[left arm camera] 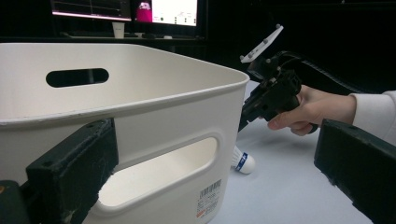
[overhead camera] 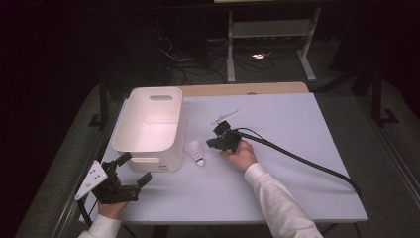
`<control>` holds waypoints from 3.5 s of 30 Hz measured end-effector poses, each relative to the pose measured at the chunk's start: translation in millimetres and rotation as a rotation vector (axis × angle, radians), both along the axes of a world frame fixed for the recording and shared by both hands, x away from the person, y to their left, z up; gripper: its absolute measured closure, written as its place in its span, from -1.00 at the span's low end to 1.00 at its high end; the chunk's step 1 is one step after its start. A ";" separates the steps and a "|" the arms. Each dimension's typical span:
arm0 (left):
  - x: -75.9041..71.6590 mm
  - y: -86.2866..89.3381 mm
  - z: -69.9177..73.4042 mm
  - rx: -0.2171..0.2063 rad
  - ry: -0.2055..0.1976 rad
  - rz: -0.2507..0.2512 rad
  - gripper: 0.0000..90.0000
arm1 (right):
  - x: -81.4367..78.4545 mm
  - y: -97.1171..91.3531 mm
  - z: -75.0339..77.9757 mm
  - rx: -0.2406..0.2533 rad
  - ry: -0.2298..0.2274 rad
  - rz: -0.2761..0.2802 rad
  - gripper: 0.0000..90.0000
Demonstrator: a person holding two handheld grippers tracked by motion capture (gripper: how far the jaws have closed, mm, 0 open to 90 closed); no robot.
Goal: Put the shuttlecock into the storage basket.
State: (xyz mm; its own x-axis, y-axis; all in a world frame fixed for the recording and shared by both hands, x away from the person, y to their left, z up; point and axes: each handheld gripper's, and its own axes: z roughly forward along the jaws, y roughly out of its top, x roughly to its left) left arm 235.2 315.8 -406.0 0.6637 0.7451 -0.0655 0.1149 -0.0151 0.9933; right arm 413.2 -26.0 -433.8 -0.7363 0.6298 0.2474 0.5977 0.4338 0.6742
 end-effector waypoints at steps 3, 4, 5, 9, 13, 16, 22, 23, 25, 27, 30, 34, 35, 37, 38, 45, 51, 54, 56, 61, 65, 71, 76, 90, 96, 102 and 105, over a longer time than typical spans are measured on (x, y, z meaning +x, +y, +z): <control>0.1 0.0 0.0 0.000 0.001 -0.001 -1.00 | -2.2 1.9 0.4 0.013 0.003 0.019 0.97; 0.2 -0.1 -0.1 -0.001 0.000 0.000 -1.00 | -2.2 1.9 0.4 0.013 0.003 0.019 0.97; 0.3 0.0 -0.1 -0.002 0.001 0.000 -1.00 | -4.5 4.2 1.1 0.016 -0.006 0.028 0.97; -0.3 0.4 0.4 -0.003 -0.002 0.001 -1.00 | -9.0 10.9 2.0 0.000 -0.017 0.054 0.97; -0.6 1.0 0.5 -0.003 0.000 0.002 -1.00 | -11.1 13.3 3.8 0.007 -0.024 0.054 0.89; -0.5 1.3 0.4 -0.003 -0.003 0.002 -1.00 | -12.8 12.0 6.1 0.002 -0.029 0.049 0.78; -1.2 0.8 0.6 -0.006 0.000 0.006 -1.00 | -20.8 9.9 16.1 0.006 -0.056 0.048 0.50; -1.3 0.5 0.6 -0.010 0.000 0.006 -1.00 | -23.2 10.1 18.7 0.009 -0.044 0.038 0.42; -1.3 0.7 0.7 -0.013 -0.001 0.007 -1.00 | -26.1 9.8 21.0 0.012 -0.060 0.051 0.32; -1.2 1.1 0.6 -0.012 -0.003 0.009 -1.00 | -28.9 9.6 23.1 0.012 -0.062 0.049 0.09; -1.3 1.5 0.6 -0.011 -0.004 0.011 -1.00 | -30.3 9.0 24.9 0.019 -0.045 0.063 -0.10; -1.4 1.0 0.6 -0.012 -0.003 0.011 -1.00 | -31.5 8.5 27.1 0.015 0.008 0.047 -0.35; -1.3 0.9 0.6 -0.012 -0.002 0.011 -1.00 | -31.7 8.3 27.4 0.014 0.016 0.041 -0.41; -1.3 0.5 0.5 -0.015 -0.001 0.011 -1.00 | -32.5 8.1 28.4 0.012 0.031 0.028 -0.56; -1.3 0.5 0.5 -0.015 -0.001 0.011 -1.00 | -32.5 8.1 28.4 0.012 0.031 0.028 -0.56; -0.9 0.2 0.6 -0.010 -0.001 0.014 -1.00 | -30.0 8.1 25.7 -0.002 0.075 0.033 -0.89; -0.3 0.8 0.5 -0.004 -0.002 0.014 -1.00 | -21.3 9.4 22.8 -0.011 0.186 0.037 -0.92; -0.2 0.5 0.5 -0.006 -0.002 0.013 -1.00 | -18.3 11.9 20.0 -0.020 0.216 0.031 -0.89; -0.2 0.8 0.5 -0.005 -0.002 0.013 -1.00 | -17.3 15.5 17.5 -0.030 0.232 0.033 -0.88; -0.7 0.9 0.6 -0.014 -0.004 0.010 -1.00 | -15.5 21.9 8.5 -0.025 0.261 0.025 -0.74; -0.3 1.1 0.4 -0.014 -0.004 0.011 -1.00 | -14.5 23.5 4.7 -0.027 0.286 0.014 -0.67; -0.3 0.9 0.5 -0.014 -0.004 0.010 -1.00 | -13.9 26.6 1.1 -0.006 0.313 0.033 -0.43; -0.2 1.1 0.3 -0.014 -0.001 0.011 -1.00 | -13.9 28.8 -0.2 -0.004 0.316 0.035 -0.18; -0.1 1.8 0.3 -0.016 -0.004 0.008 -1.00 | -12.8 35.4 -1.0 0.006 0.327 0.047 0.23; 0.0 1.4 0.0 -0.022 0.001 0.008 -1.00 | -13.4 35.5 -1.2 0.000 0.322 0.046 0.32; 0.1 1.5 -0.2 -0.014 0.000 0.007 -1.00 | -15.1 34.7 0.3 -0.003 0.304 0.052 0.34; 0.0 1.5 -0.2 -0.013 0.000 0.007 -1.00 | -16.0 34.4 1.6 -0.004 0.296 0.053 0.35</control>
